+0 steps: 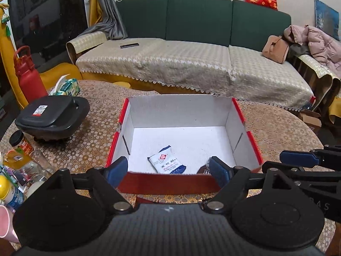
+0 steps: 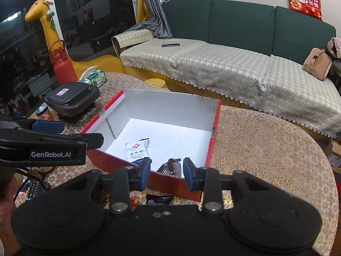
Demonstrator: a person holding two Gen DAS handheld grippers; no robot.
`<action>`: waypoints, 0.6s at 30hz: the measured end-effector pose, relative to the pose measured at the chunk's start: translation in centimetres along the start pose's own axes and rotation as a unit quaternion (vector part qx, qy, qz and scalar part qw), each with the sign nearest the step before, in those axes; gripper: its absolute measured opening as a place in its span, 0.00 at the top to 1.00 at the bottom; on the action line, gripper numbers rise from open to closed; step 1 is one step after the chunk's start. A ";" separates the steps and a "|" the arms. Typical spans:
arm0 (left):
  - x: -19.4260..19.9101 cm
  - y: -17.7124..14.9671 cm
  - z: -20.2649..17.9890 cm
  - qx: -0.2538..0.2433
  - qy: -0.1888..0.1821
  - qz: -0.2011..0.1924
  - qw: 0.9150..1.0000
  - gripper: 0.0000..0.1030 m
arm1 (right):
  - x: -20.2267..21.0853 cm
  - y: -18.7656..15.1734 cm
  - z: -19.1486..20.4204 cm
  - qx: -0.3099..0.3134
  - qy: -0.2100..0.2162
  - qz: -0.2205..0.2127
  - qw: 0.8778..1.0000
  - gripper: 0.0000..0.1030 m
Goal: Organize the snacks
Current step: 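Withdraw both tools from the box back toward the snack pile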
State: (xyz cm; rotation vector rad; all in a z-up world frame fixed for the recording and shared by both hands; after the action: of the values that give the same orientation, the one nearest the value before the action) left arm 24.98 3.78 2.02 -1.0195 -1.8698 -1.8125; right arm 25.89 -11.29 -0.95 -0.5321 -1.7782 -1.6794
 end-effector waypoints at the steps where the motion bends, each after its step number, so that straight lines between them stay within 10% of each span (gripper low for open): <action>1: 0.5 -0.2 -0.2 -0.002 -0.003 -0.002 1.000 0.18 | 0.4 -0.1 0.0 0.002 0.002 -0.002 1.000 0.68; 12: 4.4 -4.5 -1.1 -0.004 -0.021 -0.011 1.000 0.17 | 4.0 -3.2 -0.5 0.010 0.019 -0.011 1.000 0.63; 18: 5.5 -7.5 -1.5 0.006 -0.019 -0.014 1.000 0.14 | 5.0 -5.9 -1.0 0.002 0.028 -0.008 1.000 0.33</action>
State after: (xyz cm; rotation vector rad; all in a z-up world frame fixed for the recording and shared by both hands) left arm 15.64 4.31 0.57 -1.0350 -1.9232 -1.8072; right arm 18.52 -13.55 -1.86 -0.4656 -1.7504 -1.6849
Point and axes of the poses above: each gripper's, at about its wrist camera, not at the fingertips, and x roughly against the way its jaws point, z to its left, y to its top, the point moved 3 cm from there along -x, roughly the way its jaws point, and after that the axes turned 13 degrees about -y, right-handed, at the moved point
